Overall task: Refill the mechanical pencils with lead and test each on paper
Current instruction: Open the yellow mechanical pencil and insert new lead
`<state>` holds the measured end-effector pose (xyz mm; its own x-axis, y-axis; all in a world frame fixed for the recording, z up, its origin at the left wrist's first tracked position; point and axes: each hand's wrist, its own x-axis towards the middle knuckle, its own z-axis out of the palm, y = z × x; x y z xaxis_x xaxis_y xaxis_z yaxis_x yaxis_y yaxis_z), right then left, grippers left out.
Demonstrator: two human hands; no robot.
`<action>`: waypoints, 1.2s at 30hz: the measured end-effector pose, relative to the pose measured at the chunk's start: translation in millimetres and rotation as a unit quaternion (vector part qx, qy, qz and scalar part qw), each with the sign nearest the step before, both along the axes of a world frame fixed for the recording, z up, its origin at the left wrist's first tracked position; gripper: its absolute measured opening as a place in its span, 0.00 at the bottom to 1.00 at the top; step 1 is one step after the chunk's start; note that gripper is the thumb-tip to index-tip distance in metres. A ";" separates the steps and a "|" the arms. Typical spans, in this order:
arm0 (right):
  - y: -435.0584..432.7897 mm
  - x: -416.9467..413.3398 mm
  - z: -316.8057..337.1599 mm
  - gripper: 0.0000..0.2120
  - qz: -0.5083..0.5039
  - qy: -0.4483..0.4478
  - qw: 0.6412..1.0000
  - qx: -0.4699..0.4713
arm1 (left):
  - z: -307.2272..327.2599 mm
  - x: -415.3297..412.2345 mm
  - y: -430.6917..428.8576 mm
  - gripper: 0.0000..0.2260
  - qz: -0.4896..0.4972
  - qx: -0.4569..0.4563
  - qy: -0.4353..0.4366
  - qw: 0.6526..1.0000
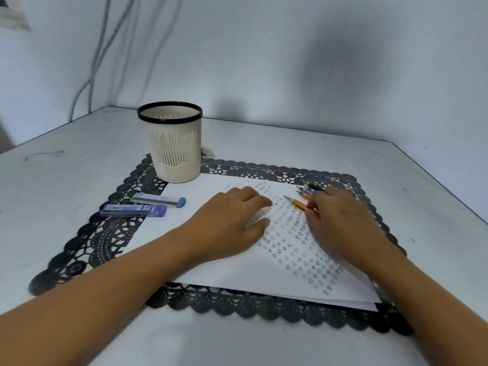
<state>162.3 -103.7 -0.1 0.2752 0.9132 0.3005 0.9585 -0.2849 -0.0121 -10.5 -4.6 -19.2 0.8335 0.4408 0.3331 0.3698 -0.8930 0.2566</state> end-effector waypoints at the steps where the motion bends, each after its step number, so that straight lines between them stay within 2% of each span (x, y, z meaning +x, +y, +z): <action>1: -0.3 -2.7 0.3 0.11 0.013 -0.001 1.000 -0.002 | 1.2 -0.4 -0.7 0.19 0.003 0.001 -0.010 1.000; 5: -2.3 -17.4 4.5 0.12 0.083 0.008 0.996 -0.022 | 3.6 -2.5 -0.5 0.20 -0.007 0.017 -0.049 0.999; 7: -3.9 -23.7 6.0 0.13 0.118 0.024 0.993 -0.007 | 2.4 -3.5 0.9 0.20 -0.027 0.031 -0.040 0.998; 10: -5.3 -30.6 7.6 0.11 0.153 0.097 0.983 0.027 | 2.4 -3.3 1.1 0.17 -0.043 0.051 -0.013 0.998; 14: -6.6 -31.8 13.5 0.09 0.162 0.176 0.971 0.024 | 6.1 -2.8 2.2 0.14 -0.047 0.061 -0.007 0.997; 17: -8.2 -20.2 21.3 0.07 0.147 0.220 0.964 -0.027 | 11.6 -6.3 7.5 0.11 -0.018 0.075 -0.003 0.997; 19: -7.4 -11.4 24.6 0.05 0.139 0.249 0.958 -0.026 | 15.1 -9.0 11.3 0.12 0.007 0.064 -0.008 0.998; 22: -6.0 -9.5 24.1 0.07 0.146 0.270 0.952 -0.001 | 13.5 -11.3 12.2 0.15 0.019 0.070 -0.008 0.997; 25: -5.5 -18.3 18.0 0.05 0.173 0.273 0.946 0.003 | 9.3 -10.6 6.6 0.22 -0.002 0.103 -0.026 0.994; 27: -4.8 -23.0 14.0 0.06 0.186 0.277 0.943 0.019 | 9.3 -9.4 2.2 0.24 -0.022 0.120 -0.030 0.992; 29: -4.4 -25.7 11.7 0.07 0.197 0.293 0.934 0.043 | 9.9 -7.6 -1.0 0.23 -0.035 0.112 -0.036 0.992; 32: -4.9 -27.9 10.5 0.08 0.207 0.314 0.924 0.067 | 11.7 -7.0 -1.9 0.20 -0.042 0.054 -0.059 0.996; 36: -5.4 -27.8 11.5 0.07 0.206 0.322 0.922 0.065 | 11.2 -7.1 -1.6 0.10 -0.047 0.028 -0.052 0.997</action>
<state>134.5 -109.1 11.5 0.0729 0.9476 0.3109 0.7666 0.1461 -0.6253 -17.6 -6.2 -8.0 0.8298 0.3412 0.4416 0.2581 -0.9362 0.2385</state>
